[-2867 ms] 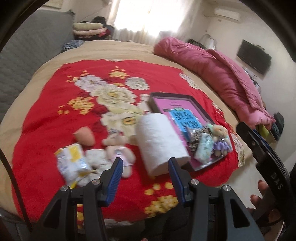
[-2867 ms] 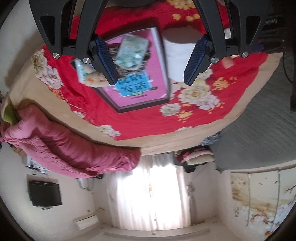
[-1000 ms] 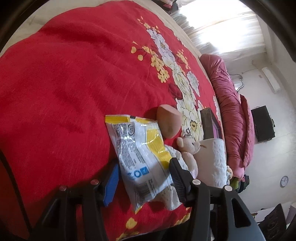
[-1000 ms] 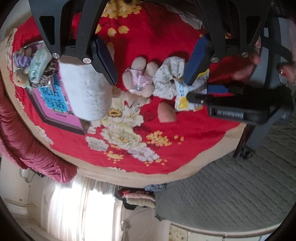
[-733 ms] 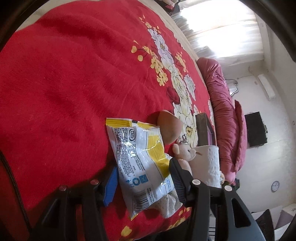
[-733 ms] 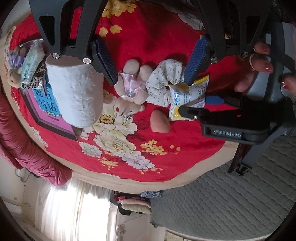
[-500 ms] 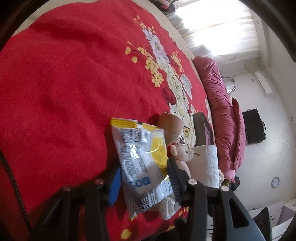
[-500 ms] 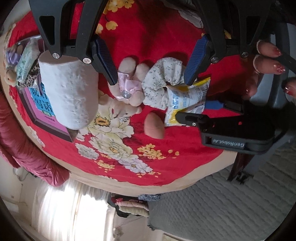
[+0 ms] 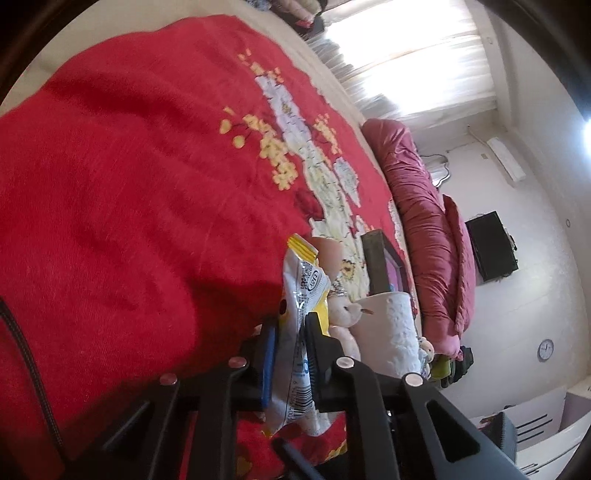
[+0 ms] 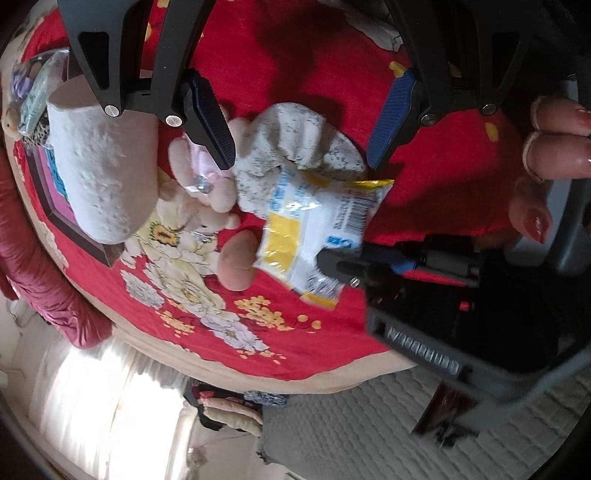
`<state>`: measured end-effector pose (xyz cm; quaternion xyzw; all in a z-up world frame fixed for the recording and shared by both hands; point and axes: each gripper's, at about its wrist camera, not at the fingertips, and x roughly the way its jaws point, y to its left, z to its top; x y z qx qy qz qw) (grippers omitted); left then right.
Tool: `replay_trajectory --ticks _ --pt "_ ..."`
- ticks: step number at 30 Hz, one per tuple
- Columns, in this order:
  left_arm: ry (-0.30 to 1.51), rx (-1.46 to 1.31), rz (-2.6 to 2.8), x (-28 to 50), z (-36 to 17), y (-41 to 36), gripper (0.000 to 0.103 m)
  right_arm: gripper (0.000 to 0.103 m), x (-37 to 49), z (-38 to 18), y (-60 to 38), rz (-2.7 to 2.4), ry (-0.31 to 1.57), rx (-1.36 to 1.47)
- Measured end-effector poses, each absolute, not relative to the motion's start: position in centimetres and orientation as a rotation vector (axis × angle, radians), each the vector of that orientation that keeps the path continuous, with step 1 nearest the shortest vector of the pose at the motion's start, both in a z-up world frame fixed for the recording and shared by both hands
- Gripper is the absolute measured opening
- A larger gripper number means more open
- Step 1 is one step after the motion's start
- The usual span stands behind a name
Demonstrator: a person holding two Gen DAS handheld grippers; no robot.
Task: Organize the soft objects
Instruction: 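Grasp the yellow snack bag with the left gripper while the right gripper grasps the floral scrunchie, then carry the snack bag and scrunchie with both grippers over the pink tray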
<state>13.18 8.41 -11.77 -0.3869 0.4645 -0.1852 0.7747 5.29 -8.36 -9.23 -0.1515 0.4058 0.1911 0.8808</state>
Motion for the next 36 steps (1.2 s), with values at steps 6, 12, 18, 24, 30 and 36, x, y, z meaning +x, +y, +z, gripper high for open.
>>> replay_trajectory --ticks 6,12,18,24,30,36 --pt "1.007 -0.825 -0.404 13.1 -11.7 8.4 0.014 0.038 5.7 -10.5 -7.6 0.436 0.875 -0.327" --pt "1.019 -0.86 -0.424 13.2 -12.2 8.3 0.015 0.015 7.1 -11.4 -9.5 0.422 0.933 -0.244" --pt "1.038 -0.888 -0.432 13.4 -12.8 8.1 0.015 0.014 7.2 -10.7 -10.6 0.439 0.935 -0.196" --pt "1.059 -0.848 -0.443 13.5 -12.7 7.1 0.024 0.014 7.2 -10.9 -10.8 0.447 0.951 -0.18" --pt "1.012 -0.766 -0.437 13.1 -11.4 6.5 0.017 0.013 7.4 -10.9 -11.0 0.443 0.955 -0.166" --pt "0.908 -0.78 -0.433 11.8 -8.9 7.5 0.015 0.01 7.0 -10.2 -11.0 0.446 0.922 -0.177"
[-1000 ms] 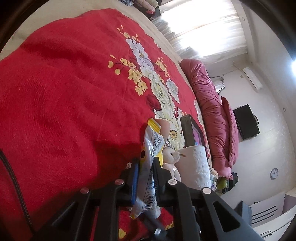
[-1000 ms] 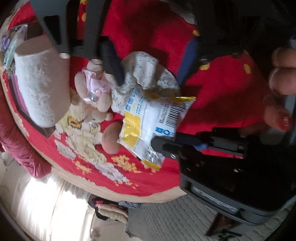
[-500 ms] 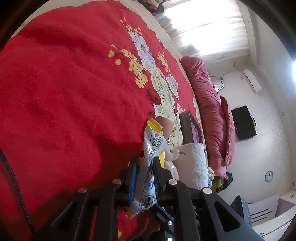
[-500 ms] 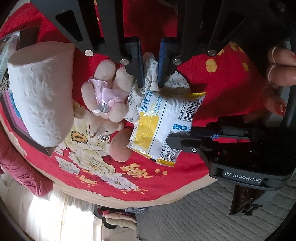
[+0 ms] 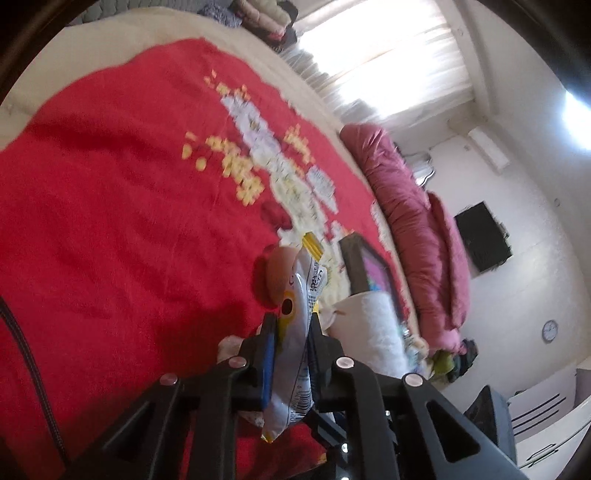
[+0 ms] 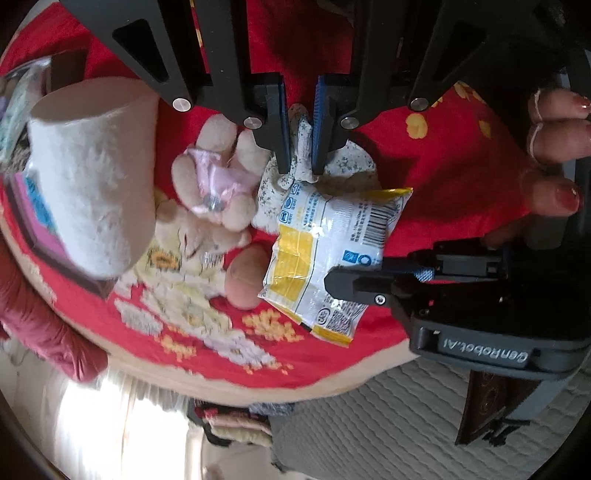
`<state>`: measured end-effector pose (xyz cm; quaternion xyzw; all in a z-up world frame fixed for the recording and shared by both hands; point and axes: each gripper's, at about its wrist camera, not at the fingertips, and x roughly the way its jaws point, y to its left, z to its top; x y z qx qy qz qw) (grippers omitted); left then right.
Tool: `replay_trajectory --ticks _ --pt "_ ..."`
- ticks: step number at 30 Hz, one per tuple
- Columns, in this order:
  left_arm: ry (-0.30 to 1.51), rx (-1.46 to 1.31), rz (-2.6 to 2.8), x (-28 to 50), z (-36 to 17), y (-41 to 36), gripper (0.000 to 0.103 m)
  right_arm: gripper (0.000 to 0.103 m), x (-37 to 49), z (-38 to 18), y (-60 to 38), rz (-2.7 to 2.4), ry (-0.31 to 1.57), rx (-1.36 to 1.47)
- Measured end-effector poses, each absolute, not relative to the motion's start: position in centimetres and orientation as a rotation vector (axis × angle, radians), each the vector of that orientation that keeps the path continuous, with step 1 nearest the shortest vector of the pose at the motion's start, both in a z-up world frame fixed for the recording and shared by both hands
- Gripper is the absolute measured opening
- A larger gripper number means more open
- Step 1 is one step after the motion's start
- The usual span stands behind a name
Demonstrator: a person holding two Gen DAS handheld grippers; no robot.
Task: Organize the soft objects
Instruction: 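Carry the snack bag and scrunchie with both grippers over the pink tray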
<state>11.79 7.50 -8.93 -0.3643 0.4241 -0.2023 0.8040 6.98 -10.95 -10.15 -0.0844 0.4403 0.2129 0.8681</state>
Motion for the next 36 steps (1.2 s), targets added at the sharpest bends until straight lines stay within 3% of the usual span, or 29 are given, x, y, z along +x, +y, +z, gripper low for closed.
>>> replay_trajectory --ticks 11,24,36 --pt "0.822 -0.665 -0.364 8.5 -4.8 7.2 0.015 0.01 4.9 -6.4 -12.1 0.429 0.779 -0.207" --pt "0.819 -0.561 -0.375 6.0 -1.4 1.7 0.015 0.01 2.9 -1.5 -16.1 0.29 0.573 -0.23" --pt "0.827 -0.455 -0.412 5.7 1.4 -4.6 0.015 0.01 2.2 1.0 -20.6 0.221 0.519 -0.108"
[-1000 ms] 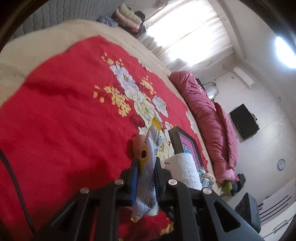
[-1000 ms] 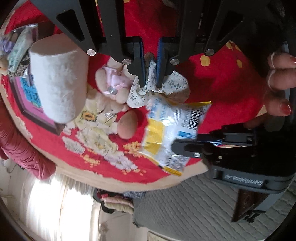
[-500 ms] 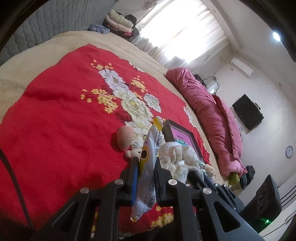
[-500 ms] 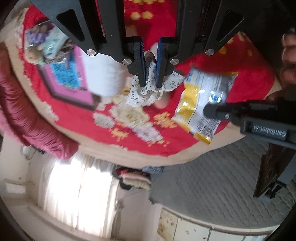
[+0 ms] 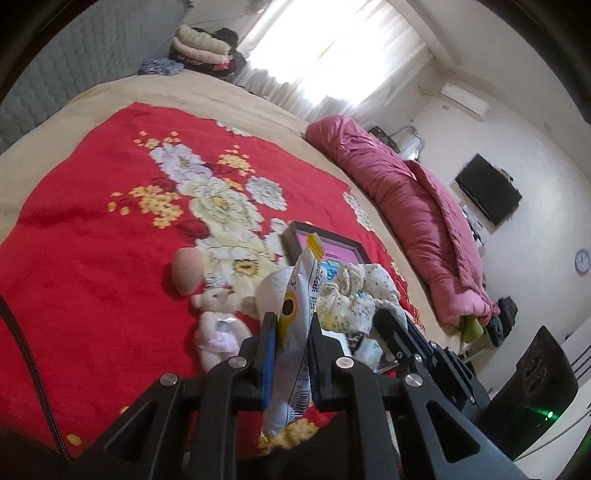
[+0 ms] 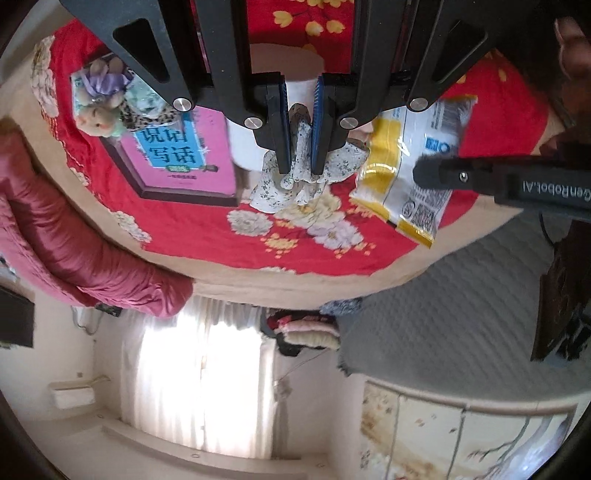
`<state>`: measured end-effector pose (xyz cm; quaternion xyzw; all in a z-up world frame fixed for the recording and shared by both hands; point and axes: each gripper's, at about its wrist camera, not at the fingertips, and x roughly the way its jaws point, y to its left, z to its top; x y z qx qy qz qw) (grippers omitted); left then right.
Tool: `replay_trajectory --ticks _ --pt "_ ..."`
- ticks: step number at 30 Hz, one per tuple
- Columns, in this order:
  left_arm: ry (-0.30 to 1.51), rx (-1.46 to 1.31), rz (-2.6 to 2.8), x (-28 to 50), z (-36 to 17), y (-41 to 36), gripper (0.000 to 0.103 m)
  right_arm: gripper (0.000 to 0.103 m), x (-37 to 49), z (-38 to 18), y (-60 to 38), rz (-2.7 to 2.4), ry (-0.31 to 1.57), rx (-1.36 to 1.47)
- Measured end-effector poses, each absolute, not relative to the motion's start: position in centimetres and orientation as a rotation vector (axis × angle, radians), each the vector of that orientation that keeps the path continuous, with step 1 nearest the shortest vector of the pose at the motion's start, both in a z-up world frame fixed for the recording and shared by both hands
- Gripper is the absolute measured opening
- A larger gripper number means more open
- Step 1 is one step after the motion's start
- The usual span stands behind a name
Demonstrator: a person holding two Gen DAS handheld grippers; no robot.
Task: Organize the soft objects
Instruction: 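Carry the snack bag and scrunchie with both grippers over the pink tray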
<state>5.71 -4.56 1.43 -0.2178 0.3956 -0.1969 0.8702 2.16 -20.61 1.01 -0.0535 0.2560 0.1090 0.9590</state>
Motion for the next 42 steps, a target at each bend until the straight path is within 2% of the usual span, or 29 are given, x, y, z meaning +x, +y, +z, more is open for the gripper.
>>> replay_trajectory --ticks 14,27,42 --pt "0.822 -0.293 -0.457 7.6 4.5 -14.2 0.015 0.01 1.0 2.9 -28.6 0.057 0.453 0.042" --pt "0.853 -0.202 -0.522 8.6 3.5 -21.1 0.015 0.01 0.9 2.2 -36.1 -0.113 0.439 0.15" --pt "0.947 -0.172 -0.441 11.7 -0.7 -23.4 0.015 0.011 2.1 -0.8 -41.2 -0.203 0.51 0.248"
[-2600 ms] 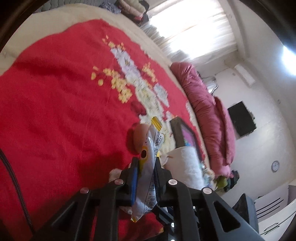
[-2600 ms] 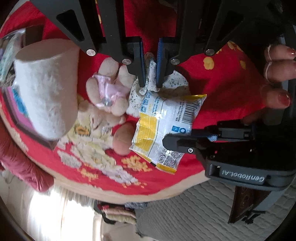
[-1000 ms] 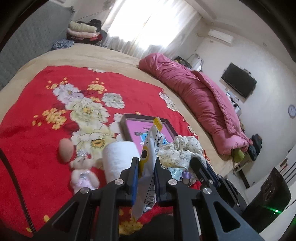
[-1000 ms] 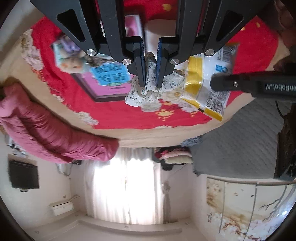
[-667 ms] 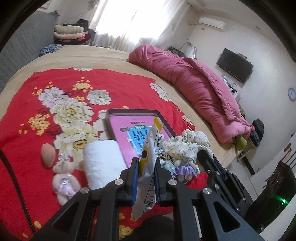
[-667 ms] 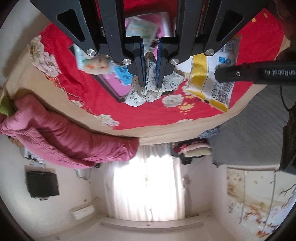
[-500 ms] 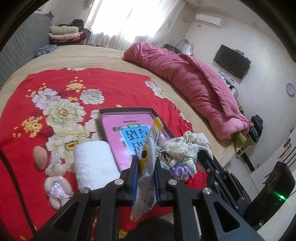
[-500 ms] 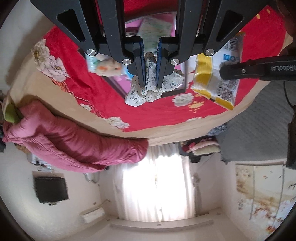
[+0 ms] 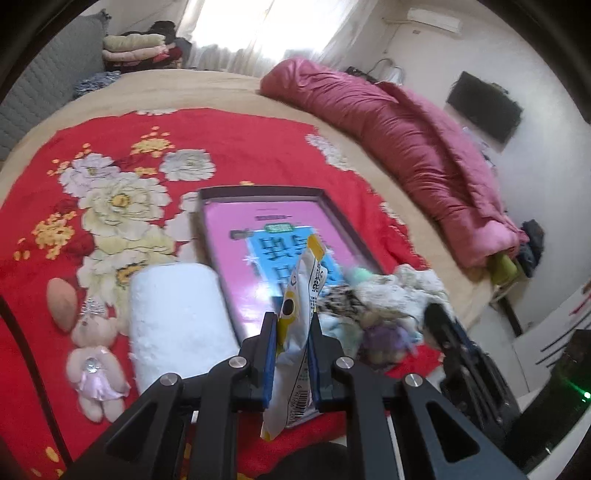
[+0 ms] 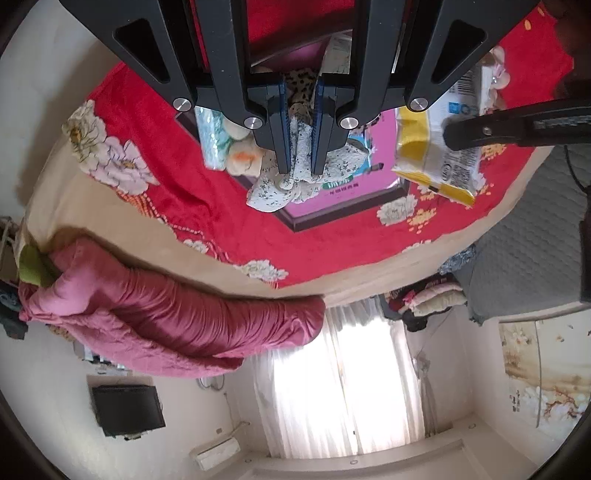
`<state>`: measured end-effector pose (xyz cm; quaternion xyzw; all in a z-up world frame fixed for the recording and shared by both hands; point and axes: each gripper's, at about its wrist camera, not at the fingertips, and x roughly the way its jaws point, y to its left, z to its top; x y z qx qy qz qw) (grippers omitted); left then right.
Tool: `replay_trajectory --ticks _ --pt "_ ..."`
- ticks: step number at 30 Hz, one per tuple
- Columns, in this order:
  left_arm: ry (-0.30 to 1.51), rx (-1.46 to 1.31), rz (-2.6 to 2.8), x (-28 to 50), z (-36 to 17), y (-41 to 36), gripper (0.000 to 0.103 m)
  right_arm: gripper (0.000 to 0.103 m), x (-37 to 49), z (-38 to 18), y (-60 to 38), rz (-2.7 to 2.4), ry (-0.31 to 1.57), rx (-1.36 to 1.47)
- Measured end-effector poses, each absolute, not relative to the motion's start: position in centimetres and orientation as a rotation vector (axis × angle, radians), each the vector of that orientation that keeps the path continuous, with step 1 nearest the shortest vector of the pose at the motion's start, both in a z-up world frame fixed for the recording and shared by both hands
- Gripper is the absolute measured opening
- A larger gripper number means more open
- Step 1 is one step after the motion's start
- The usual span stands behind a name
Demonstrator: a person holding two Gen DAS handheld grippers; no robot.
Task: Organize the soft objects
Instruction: 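Carry the snack bag and scrunchie with both grippers over the pink tray, then lower the snack bag and scrunchie onto the tray and open both grippers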
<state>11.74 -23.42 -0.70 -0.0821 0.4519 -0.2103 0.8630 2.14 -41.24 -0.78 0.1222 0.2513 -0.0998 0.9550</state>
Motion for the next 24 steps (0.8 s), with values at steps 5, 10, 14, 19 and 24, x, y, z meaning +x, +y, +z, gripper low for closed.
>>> replay_trajectory --ticks 5,10,14,19,24 --pt "0.993 -0.157 -0.41 12.8 -2.0 -23.5 0.015 0.011 2.6 -1.5 -41.1 -0.188 0.529 0.25" --pt "1.036 -0.148 -0.377 13.5 -3.4 -24.6 0.015 0.012 3.1 -2.0 -40.8 -0.177 0.546 0.251" --pt "1.065 -0.116 -0.35 13.9 -4.1 -25.6 0.015 0.013 3.3 -2.4 -40.9 -0.17 0.561 0.253" --pt "1.073 -0.081 -0.336 14.4 -4.4 -26.9 0.015 0.013 4.4 -3.9 -41.1 -0.134 0.631 0.287" --pt "1.076 -0.075 -0.332 15.0 -4.6 -27.5 0.015 0.016 4.9 -4.5 -41.2 -0.133 0.662 0.292"
